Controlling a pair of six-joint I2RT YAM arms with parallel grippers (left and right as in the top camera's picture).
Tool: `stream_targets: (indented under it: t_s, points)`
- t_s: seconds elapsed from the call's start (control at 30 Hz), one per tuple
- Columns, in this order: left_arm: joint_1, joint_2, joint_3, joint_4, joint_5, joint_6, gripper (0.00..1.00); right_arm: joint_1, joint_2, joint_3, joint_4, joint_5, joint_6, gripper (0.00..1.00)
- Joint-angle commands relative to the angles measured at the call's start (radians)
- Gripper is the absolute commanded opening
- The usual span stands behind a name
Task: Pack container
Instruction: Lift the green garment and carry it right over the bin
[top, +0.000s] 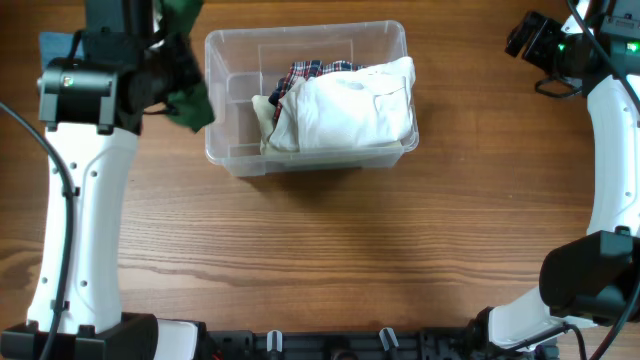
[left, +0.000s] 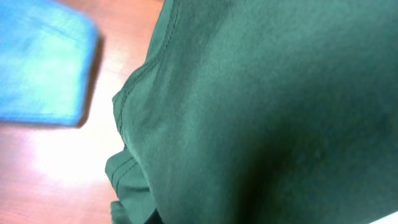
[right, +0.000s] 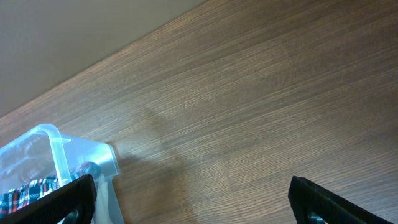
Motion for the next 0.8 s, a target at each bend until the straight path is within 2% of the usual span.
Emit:
stream_targets:
  t_s: [0.0, 0.1, 0.23, 0.3, 0.47, 0.63, 0.77]
  points:
    - [-0.049, 0.008, 0.026, 0.093, 0.045, 0.092, 0.04, 0.001, 0.013, -0.004, 0.0, 0.007, 0.014, 1.0]
    - [-0.093, 0.035, 0.026, 0.154, 0.045, 0.209, 0.04, 0.001, 0.013, -0.004, 0.0, 0.007, 0.014, 1.0]
    - [-0.153, 0.085, 0.025, 0.208, 0.045, 0.428, 0.04, 0.001, 0.013, -0.004, 0.0, 0.007, 0.015, 1.0]
    - [-0.208, 0.132, 0.025, 0.245, 0.044, 0.616, 0.04, 0.001, 0.013, -0.004, 0.0, 0.007, 0.014, 1.0]
    - [-0.292, 0.215, 0.025, 0.357, 0.034, 0.862, 0.04, 0.001, 0.013, -0.004, 0.0, 0.007, 0.015, 1.0]
    - [-0.34, 0.291, 0.025, 0.504, -0.009, 1.027, 0.04, 0.001, 0.013, -0.004, 0.0, 0.007, 0.014, 1.0]
    - [-0.351, 0.34, 0.025, 0.558, -0.012, 1.106, 0.04, 0.001, 0.013, -0.004, 0.0, 0.007, 0.014, 1.0]
